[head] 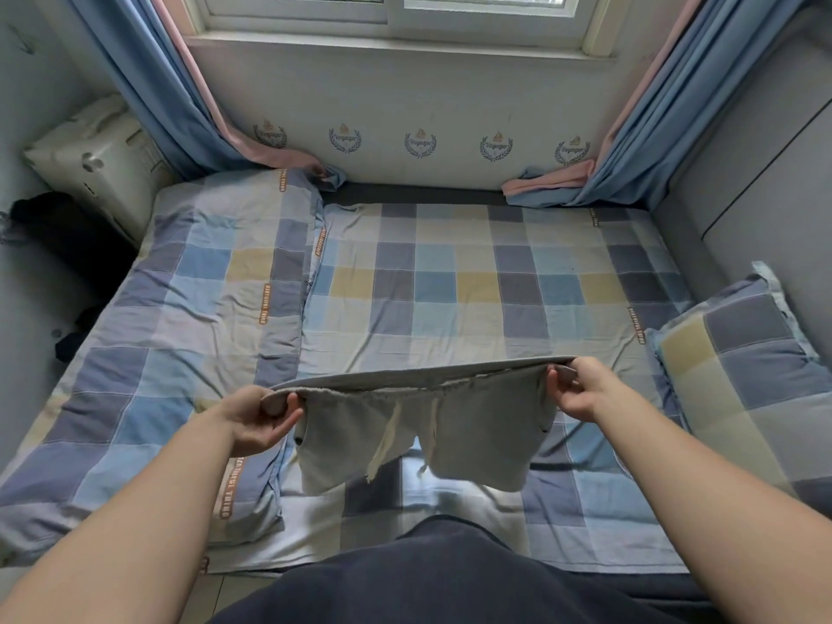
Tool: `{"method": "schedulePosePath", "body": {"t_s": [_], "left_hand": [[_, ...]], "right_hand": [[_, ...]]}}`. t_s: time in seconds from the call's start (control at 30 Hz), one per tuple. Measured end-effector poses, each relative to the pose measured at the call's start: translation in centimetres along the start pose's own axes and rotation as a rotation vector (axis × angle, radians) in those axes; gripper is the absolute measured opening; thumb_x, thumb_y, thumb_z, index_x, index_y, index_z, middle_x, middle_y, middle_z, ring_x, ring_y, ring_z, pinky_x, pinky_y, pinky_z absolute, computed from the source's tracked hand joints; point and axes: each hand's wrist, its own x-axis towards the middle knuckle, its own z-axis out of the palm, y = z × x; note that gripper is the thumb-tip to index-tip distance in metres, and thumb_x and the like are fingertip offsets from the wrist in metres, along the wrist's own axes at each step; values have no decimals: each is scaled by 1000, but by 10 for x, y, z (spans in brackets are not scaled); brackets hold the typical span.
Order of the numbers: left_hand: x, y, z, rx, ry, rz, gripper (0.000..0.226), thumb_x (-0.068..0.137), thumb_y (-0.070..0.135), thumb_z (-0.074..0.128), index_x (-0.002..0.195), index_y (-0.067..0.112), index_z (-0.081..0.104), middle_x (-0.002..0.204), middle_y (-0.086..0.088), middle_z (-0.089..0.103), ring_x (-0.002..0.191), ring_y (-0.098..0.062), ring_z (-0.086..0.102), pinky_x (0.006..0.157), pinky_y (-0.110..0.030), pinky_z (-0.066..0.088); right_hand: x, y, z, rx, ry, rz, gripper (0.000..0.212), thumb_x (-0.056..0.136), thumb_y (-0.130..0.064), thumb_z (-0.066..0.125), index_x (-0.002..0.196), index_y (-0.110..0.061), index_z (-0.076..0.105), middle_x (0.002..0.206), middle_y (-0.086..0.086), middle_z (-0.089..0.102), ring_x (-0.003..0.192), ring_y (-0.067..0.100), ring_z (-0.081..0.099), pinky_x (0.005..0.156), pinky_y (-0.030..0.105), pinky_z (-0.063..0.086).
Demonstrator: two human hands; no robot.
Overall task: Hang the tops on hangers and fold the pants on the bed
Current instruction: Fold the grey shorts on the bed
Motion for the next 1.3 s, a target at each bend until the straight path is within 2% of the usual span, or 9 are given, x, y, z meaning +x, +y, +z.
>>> {"method": "schedulePosePath", "body": {"t_s": [0.17,0.3,0.5,0.67,0.77,0.93,1.07,1.2,1.3], "left_hand": [[-2,-4,13,-330,-134,110,16,83,1,43,85,-2,58,67,-12,60,60,-17,62,55,-33,60],[-5,-6,20,-511,-249,215,21,75,-3,58,96,-4,59,84,-16,64,88,-24,63,83,-35,56],[-2,-15,48,44,98,608,19,97,-7,54,85,5,62,85,-14,63,84,-26,64,69,-28,61],[-7,-3,40,712,549,949,28,92,38,68,73,18,63,91,-19,67,93,-35,62,85,-45,53],[-9,4,39,620,477,1061,27,94,39,62,79,17,61,96,-12,68,103,-38,62,82,-41,52],[-15,14,45,98,197,865,19,99,33,59,96,17,68,103,-9,71,106,-33,67,88,-45,57],[-23,17,54,121,208,527,36,102,39,53,119,11,68,106,-15,74,93,-32,70,90,-47,56],[-42,12,73,50,67,349,40,109,35,35,125,15,66,112,-15,74,93,-29,72,76,-42,61],[-61,2,93,-49,-41,346,40,111,26,29,109,10,66,82,-13,76,69,-24,74,65,-35,61]], "right_hand": [[-8,2,-1,133,-135,-3,14,96,2,49,85,6,57,69,24,70,60,31,72,68,38,63],[-9,5,-4,187,-253,-21,13,94,4,55,108,2,56,94,23,73,85,34,74,100,49,50],[-14,6,5,-2,-325,-174,25,96,16,39,98,4,61,79,17,75,73,22,76,85,38,61],[-12,-5,5,-455,-96,-609,8,97,-5,62,94,-11,66,91,12,71,79,22,69,76,34,60],[-17,-16,3,-734,-13,-908,10,97,-22,65,88,-20,63,92,2,66,86,15,59,72,26,47],[-33,-32,7,-901,-45,-1097,20,101,-30,59,86,-17,55,74,3,58,65,15,48,59,32,41],[-40,-36,13,-966,30,-1096,25,100,-30,59,81,-14,53,73,4,59,65,19,52,58,33,41],[-47,-32,25,-907,73,-870,25,98,-25,61,85,-4,55,81,12,59,77,25,54,67,36,43],[-68,-21,38,-618,-155,-540,17,102,-20,57,90,-9,60,83,11,65,75,25,63,64,36,55]]}}
